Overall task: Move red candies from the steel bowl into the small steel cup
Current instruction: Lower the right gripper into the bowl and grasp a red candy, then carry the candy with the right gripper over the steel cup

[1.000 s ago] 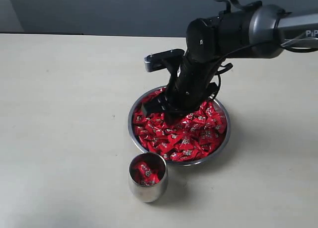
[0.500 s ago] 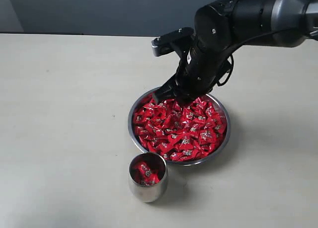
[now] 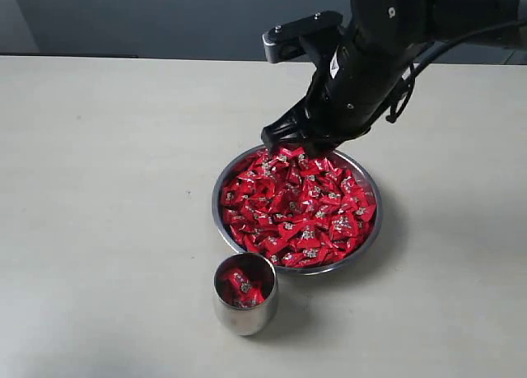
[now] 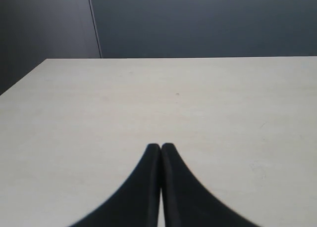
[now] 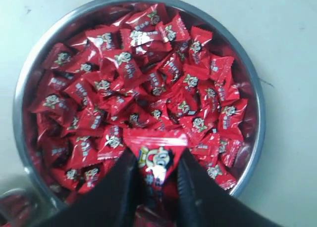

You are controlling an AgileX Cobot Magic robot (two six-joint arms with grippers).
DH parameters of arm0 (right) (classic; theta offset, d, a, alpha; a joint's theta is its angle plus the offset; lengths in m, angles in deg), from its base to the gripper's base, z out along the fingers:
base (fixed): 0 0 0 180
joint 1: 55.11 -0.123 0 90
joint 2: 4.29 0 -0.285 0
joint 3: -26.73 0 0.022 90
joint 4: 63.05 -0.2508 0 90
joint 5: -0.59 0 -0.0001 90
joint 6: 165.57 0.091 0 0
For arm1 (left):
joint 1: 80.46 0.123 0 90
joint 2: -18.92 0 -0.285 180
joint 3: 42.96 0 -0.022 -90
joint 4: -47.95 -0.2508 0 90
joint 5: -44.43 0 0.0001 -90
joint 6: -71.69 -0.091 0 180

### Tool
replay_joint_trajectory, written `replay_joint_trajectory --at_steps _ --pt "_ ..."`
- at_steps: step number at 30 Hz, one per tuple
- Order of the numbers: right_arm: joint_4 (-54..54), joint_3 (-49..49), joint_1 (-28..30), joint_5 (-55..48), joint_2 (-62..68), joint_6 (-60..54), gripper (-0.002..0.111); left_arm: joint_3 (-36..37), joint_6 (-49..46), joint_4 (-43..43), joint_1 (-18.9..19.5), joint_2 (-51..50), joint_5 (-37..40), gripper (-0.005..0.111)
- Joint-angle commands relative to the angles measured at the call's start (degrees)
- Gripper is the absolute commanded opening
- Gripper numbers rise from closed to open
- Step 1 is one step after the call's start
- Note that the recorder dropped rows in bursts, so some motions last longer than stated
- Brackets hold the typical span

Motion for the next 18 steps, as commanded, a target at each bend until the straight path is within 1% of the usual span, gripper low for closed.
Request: replay_joint_trajectory --at_steps 1,6,11,14,18 --pt "-6.45 -0.15 0.15 -2.59 -2.19 -5.84 0.018 0.22 0.15 -0.07 0.05 0.26 -0.10 0.000" --pt "-16.92 -0.15 0.15 -6.51 -3.20 -14.38 0.018 0.22 0.15 -0.07 0.05 0.26 -0.10 0.000" --pt "-24.92 -0.15 0.15 -11.35 -3.29 -19.50 0.018 0.22 0.15 -0.07 0.05 0.26 -0.10 0.000" --pt "-26.77 -0.15 -0.61 -12.19 -3.29 -20.94 0.017 0.22 0.15 -0.07 0.05 0.26 -0.10 0.000" --pt "-26.09 -0.15 -4.73 -12.30 -3.29 -21.71 0.012 0.22 0.15 -0.07 0.05 0.26 -0.10 0.000"
